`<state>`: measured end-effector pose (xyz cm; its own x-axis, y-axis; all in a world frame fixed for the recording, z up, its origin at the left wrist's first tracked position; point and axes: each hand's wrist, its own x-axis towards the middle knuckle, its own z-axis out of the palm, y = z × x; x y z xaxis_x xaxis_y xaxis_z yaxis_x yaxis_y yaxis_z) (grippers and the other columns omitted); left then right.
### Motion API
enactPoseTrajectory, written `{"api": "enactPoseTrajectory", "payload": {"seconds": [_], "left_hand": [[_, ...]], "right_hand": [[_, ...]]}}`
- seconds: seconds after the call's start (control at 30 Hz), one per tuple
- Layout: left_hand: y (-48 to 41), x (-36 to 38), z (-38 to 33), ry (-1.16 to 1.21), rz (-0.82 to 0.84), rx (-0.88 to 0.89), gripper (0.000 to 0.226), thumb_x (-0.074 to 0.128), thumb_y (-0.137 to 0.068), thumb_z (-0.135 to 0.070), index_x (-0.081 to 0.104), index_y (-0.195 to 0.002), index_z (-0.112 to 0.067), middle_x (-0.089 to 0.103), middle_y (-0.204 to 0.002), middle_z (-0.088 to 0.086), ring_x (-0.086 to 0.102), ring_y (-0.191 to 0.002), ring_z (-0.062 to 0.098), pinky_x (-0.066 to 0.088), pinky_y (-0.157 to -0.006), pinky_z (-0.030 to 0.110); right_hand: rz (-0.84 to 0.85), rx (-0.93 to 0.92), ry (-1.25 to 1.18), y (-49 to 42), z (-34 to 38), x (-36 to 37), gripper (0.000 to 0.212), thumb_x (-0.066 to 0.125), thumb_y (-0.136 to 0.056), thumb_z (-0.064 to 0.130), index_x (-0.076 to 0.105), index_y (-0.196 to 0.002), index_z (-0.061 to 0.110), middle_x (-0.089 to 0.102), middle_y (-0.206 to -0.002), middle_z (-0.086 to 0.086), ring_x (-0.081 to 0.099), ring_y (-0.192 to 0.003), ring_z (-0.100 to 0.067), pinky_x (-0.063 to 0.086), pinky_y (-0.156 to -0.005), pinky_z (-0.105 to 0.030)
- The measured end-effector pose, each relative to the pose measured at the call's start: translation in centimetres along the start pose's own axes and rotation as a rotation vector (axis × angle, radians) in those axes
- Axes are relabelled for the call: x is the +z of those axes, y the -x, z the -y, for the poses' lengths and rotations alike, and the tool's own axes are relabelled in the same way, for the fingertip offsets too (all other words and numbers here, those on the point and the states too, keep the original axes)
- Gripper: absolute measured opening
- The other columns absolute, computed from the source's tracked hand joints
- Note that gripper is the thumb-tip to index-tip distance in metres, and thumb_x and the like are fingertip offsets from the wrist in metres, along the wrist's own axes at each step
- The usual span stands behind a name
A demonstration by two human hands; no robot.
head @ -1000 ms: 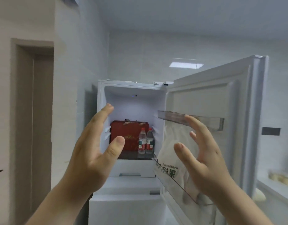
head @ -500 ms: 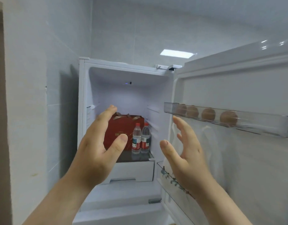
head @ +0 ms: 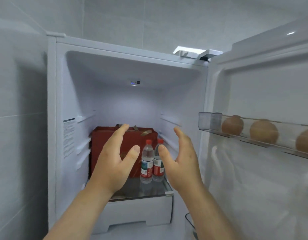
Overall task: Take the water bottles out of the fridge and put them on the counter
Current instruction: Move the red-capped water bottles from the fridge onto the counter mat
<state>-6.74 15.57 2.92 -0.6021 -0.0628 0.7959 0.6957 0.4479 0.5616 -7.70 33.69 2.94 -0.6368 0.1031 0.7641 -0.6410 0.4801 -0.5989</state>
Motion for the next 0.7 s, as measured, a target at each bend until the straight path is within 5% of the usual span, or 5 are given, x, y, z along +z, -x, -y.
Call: {"api": "enactPoseTrajectory", "payload": {"seconds": [0.13, 0.27, 0.4, 0.6, 0.7], "left_hand": [[-3.5, 3.7, 7.4, 0.010, 0.018, -0.066, 0.067, 0.048, -0.084, -0.059, 0.032, -0.147, -0.042, 0.035, -0.145, -0.024, 0.031, -0.134, 0.000, 0.029, -0.108, 0.030], [-5.8, 8.0, 14.7, 0.007, 0.127, -0.170, 0.065, 0.056, -0.093, -0.042, 0.031, -0.151, -0.029, 0.036, -0.156, -0.006, 0.032, -0.141, 0.012, 0.028, -0.109, 0.031], [-8.6, 12.2, 20.3, 0.047, 0.206, -0.289, 0.072, 0.063, -0.092, -0.041, 0.029, -0.153, -0.023, 0.035, -0.158, -0.001, 0.032, -0.142, 0.016, 0.028, -0.109, 0.032], [-9.5, 16.4, 25.1, 0.104, 0.212, -0.504, 0.087, 0.075, -0.083, -0.037, 0.027, -0.153, -0.018, 0.040, -0.154, 0.009, 0.040, -0.139, 0.026, 0.037, -0.103, 0.037], [-9.3, 17.1, 26.3, 0.110, 0.251, -0.519, 0.090, 0.079, -0.075, -0.042, 0.035, -0.149, -0.018, 0.051, -0.144, 0.005, 0.051, -0.129, 0.024, 0.041, -0.091, 0.030]], "right_hand": [[-0.009, 0.092, 0.034, -3.0, -3.7, 4.1, 0.050, 0.061, -0.092, 0.046, 0.030, -0.131, 0.053, 0.028, -0.101, 0.058, 0.026, -0.097, 0.042, 0.031, -0.062, 0.006], [-0.012, 0.236, 0.064, -5.6, -8.1, 7.9, 0.053, 0.058, -0.089, 0.049, 0.038, -0.137, 0.039, 0.040, -0.121, 0.028, 0.042, -0.111, 0.009, 0.038, -0.092, -0.020], [-0.016, 0.364, 0.114, -8.5, -12.8, 11.4, 0.038, 0.060, -0.088, 0.042, 0.041, -0.122, 0.042, 0.049, -0.116, 0.017, 0.049, -0.093, 0.007, 0.037, -0.075, -0.013], [-0.033, 0.607, 0.204, -10.5, -18.8, 14.0, 0.061, 0.060, -0.084, 0.046, 0.045, -0.140, 0.027, 0.055, -0.139, 0.003, 0.053, -0.125, -0.022, 0.043, -0.099, -0.039], [0.030, 0.650, 0.194, -10.9, -20.5, 14.3, 0.053, 0.056, -0.086, 0.050, 0.047, -0.135, 0.032, 0.057, -0.132, 0.008, 0.056, -0.113, -0.017, 0.040, -0.088, -0.034]]}}
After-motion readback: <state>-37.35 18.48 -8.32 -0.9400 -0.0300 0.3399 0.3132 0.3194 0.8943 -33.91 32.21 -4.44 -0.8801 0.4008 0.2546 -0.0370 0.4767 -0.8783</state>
